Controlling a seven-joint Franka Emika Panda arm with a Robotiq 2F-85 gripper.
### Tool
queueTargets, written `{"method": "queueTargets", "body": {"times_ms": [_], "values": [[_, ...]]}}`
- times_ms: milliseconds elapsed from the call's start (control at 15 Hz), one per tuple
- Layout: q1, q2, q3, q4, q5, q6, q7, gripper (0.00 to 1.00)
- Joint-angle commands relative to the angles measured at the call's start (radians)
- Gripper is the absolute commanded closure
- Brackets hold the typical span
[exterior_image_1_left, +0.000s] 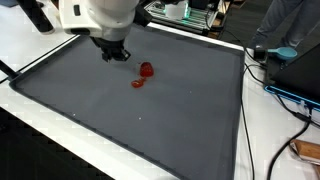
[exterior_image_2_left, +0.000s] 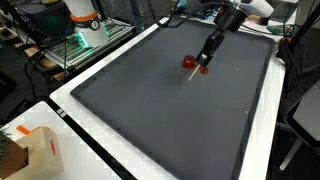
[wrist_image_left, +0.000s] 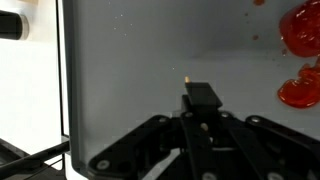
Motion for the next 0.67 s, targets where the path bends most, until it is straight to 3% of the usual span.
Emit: {"method": "queueTargets", "body": {"times_ms": [0, 600], "values": [[-0.058, -0.080, 0.035, -0.086, 0.100, 0.059, -0.115, 0.97], [-0.148, -0.173, 0.085, -0.161, 0.297, 0.115, -0.375, 0.97]]}}
